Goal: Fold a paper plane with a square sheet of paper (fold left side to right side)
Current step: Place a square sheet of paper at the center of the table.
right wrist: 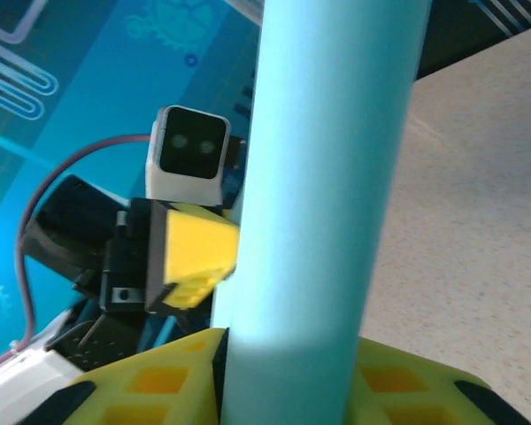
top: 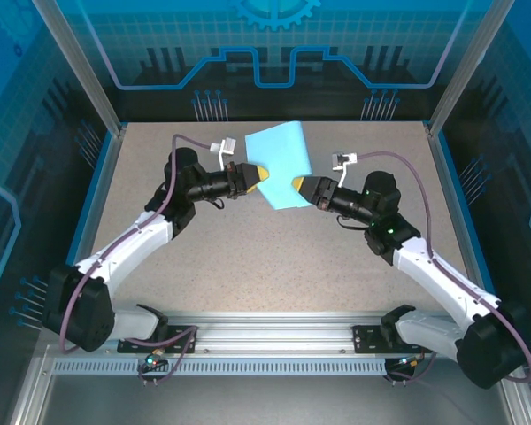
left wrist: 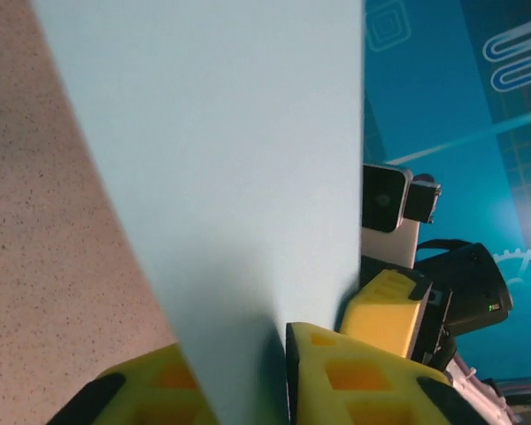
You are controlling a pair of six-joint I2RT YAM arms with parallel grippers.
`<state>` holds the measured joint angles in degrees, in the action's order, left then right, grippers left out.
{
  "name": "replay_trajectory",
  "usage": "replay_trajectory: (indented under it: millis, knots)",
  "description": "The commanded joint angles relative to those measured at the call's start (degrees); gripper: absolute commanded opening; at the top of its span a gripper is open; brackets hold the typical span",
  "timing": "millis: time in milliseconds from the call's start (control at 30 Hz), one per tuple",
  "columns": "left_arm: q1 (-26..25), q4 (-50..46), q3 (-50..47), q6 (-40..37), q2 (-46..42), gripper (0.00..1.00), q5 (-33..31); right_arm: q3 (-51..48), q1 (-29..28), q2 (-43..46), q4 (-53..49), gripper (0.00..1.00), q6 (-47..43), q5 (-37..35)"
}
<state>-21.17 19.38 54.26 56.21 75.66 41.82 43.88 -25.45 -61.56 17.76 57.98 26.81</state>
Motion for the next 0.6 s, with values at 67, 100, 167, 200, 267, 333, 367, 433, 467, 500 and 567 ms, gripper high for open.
replay_trajectory:
  millis: [67,100,167,200,267,333,367,433,467,500,567]
  knots:
    - [-0.19,-7.33,0.23,-4.88,-0.63,0.17,-1.39,-1.07,1.68,3.44,-10.13,0.39,-5.55,-3.05]
    - [-0.18,-7.29,-0.33,-5.10,-0.36,0.17,-1.19,-1.57,1.97,3.76,-10.62,0.38,-5.93,-3.18]
    - [-0.27,-6.11,-1.26,-4.86,0.29,0.17,-0.49,-2.79,2.35,3.93,-9.82,0.37,-5.52,-2.71]
    - [-0.20,-5.64,-1.51,-4.82,0.61,0.17,0.10,-3.21,2.38,3.70,-9.10,0.36,-5.25,-2.12]
    - [-0.44,-5.24,-1.54,-4.91,0.97,0.19,0.90,-3.47,2.34,3.01,-8.39,0.34,-4.93,-1.39]
    - [-0.59,-5.79,-0.92,-5.47,1.29,0.24,1.46,-3.71,2.37,2.35,-7.52,0.32,-4.79,-0.94]
    - [-0.69,-6.25,-0.53,-5.87,1.46,0.27,1.75,-3.64,2.34,2.19,-7.41,0.31,-4.77,-0.91]
    - [-0.95,-7.05,-0.06,-6.36,1.64,0.32,2.00,-3.62,2.38,2.10,-7.21,0.30,-4.89,-1.14]
    - [-1.02,-7.18,0.01,-6.41,1.79,0.35,2.03,-3.51,2.37,2.06,-7.17,0.29,-4.96,-1.29]
    - [-1.06,-7.26,-0.02,-6.45,1.77,0.38,1.97,-3.58,2.34,2.06,-7.19,0.28,-5.05,-1.34]
    - [-1.06,-7.23,-0.09,-6.47,1.78,0.39,2.00,-3.54,2.34,1.97,-7.38,0.27,-5.13,-1.39]
